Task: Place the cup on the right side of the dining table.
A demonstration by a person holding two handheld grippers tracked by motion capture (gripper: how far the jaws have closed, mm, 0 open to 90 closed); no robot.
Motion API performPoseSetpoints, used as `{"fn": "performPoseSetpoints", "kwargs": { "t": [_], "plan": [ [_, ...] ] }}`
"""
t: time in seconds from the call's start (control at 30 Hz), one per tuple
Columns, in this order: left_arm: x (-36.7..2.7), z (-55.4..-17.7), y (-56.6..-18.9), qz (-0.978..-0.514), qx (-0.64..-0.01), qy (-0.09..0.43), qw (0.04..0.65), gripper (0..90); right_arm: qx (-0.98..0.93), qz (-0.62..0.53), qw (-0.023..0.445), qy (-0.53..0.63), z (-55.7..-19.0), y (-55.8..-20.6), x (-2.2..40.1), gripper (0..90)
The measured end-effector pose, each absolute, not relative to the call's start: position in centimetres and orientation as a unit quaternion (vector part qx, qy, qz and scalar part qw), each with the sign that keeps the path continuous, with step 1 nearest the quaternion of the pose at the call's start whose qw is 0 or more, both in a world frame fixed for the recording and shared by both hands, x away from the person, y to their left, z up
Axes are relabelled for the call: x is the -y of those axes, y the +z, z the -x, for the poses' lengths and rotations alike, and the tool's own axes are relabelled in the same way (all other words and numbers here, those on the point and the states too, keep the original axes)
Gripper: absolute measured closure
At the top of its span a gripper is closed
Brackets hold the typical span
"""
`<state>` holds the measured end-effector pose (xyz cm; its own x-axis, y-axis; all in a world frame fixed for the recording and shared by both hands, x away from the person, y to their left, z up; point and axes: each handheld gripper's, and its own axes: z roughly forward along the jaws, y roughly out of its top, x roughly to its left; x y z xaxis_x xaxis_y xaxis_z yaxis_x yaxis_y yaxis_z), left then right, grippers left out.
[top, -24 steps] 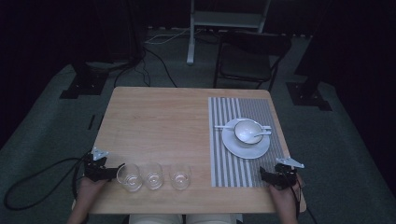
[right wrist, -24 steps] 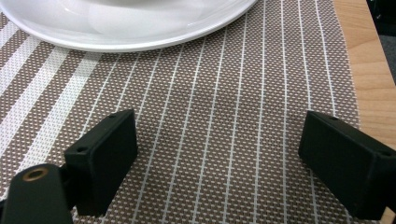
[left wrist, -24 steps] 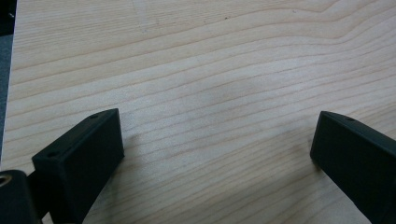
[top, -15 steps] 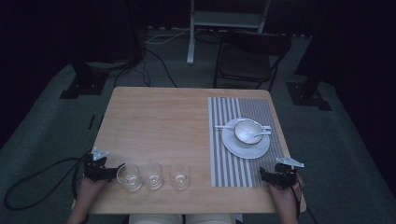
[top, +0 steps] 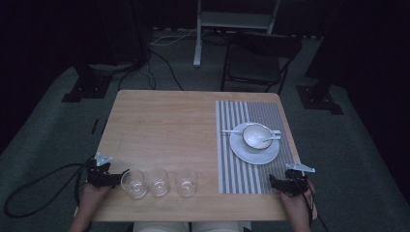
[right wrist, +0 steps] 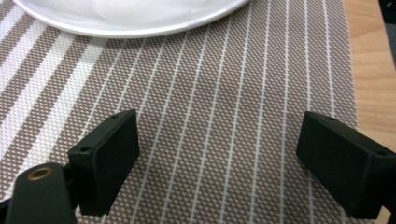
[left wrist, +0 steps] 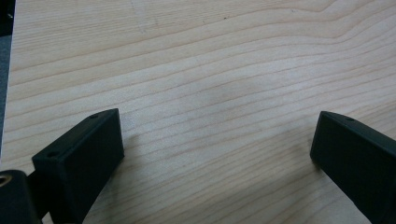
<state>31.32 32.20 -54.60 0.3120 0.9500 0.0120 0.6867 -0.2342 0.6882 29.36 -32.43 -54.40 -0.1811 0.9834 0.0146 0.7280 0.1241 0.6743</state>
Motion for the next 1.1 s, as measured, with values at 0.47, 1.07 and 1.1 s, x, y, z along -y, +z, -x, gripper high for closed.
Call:
{"fn": "performPoseSetpoints", "kwargs": {
  "t": [0.47, 1.07, 1.1],
  "plan": [
    [-32.2, -31.3, -54.6, -0.754, -0.543, 0.222, 0.297, 3.1, -0.730, -0.572, 0.221, 0.301, -28.3, -52.1, 31.5, 12.7],
    [-32.2, -31.3, -54.6, -0.754, -0.543, 0.222, 0.296, 3.1, -0.726, -0.542, 0.248, 0.344, -27.8, -47.4, 30.3, 12.7],
    [-32.2, -31.3, -54.6, -0.754, -0.543, 0.222, 0.296, 3.1, -0.726, -0.540, 0.250, 0.345, -27.8, -47.2, 30.2, 12.8]
  ]
}}
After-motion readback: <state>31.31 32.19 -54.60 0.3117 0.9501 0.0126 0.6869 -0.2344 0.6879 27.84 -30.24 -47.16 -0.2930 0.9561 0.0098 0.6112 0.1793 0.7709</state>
